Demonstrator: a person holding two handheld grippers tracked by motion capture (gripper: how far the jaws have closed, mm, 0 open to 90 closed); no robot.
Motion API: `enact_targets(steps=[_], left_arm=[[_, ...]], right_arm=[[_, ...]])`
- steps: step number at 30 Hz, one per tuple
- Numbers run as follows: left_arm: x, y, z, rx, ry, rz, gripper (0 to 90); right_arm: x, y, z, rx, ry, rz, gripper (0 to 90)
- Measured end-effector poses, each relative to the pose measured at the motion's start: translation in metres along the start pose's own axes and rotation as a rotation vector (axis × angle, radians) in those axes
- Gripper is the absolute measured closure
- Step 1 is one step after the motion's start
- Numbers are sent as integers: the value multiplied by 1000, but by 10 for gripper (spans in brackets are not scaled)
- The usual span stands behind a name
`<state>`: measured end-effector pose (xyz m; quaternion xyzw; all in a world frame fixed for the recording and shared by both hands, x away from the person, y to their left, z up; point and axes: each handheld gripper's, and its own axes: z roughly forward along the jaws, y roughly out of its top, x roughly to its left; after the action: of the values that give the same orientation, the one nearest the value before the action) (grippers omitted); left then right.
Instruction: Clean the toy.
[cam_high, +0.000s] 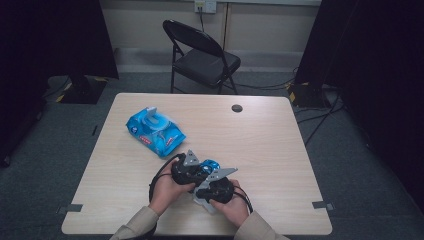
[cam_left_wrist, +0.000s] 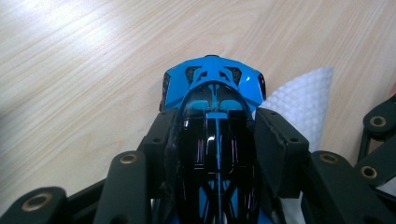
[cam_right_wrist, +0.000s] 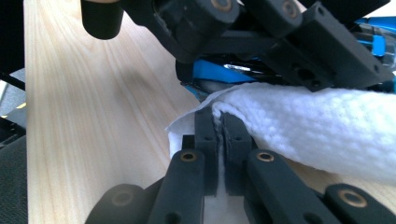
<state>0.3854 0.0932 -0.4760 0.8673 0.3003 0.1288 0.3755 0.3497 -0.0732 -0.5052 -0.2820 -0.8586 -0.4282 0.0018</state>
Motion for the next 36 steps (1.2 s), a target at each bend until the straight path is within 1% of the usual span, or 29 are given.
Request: enact_targets(steps=[5, 9, 11, 14, 15, 16, 18, 21, 24, 26, 27, 28, 29, 31, 32, 33, 34, 35, 36], left_arm=[[0, 0, 0, -1, -1, 1, 519], [0, -1, 0, -7, 1, -2, 519], [0, -1, 0, -6, 0, -1, 519], [0, -1, 0, -10, 3, -2, 519], [-1, -1, 1, -13, 2, -3, 519], [0, -1, 1, -16, 3, -3, 518], [0, -2, 1, -23, 3, -5, 518], [1, -4, 0, -27, -5, -6, 518], [1, -5, -1, -29, -10, -16, 514], [1, -4, -2, -23, -14, -13, 499], [1, -4, -2, -23, -14, -13, 487], [1, -3, -2, -21, -19, -23, 477], [1, -3, -1, -20, -19, -16, 471], [0, -2, -1, -19, -21, -20, 459], [0, -2, -2, -14, -24, -18, 447], [0, -1, -3, -12, -24, -15, 436], [0, 0, -4, -16, -27, -20, 435], [0, 1, -6, -27, -31, -14, 432], [0, 1, -8, -35, -42, -23, 437]], right_arm=[[4, 0, 3, -1, 7, -10, 877], [4, -1, 3, -9, 13, -4, 876], [4, -1, 3, -9, 15, -10, 877], [7, 0, 5, -5, 38, -16, 876], [8, 0, 6, -2, 60, -17, 875], [10, 0, 7, -4, 71, -17, 875], [14, 1, 8, 8, 75, -33, 875], [15, 3, 4, 10, 79, -42, 874], [11, 2, -2, 16, 80, -40, 874], [7, 1, -8, 12, 68, -33, 874], [7, 1, -8, 12, 68, -33, 874], [2, 1, -15, 5, 55, -24, 874], [0, 0, -19, 2, 52, -21, 874], [-6, 0, -29, -13, 29, -10, 874], [-8, 1, -33, -18, 26, -1, 873], [-12, 1, -38, -33, 16, 9, 873], [-14, 1, -42, -32, 1, 17, 873], [-17, 1, -44, -39, -5, 19, 873], [-21, 1, -48, -47, -19, 28, 873]])
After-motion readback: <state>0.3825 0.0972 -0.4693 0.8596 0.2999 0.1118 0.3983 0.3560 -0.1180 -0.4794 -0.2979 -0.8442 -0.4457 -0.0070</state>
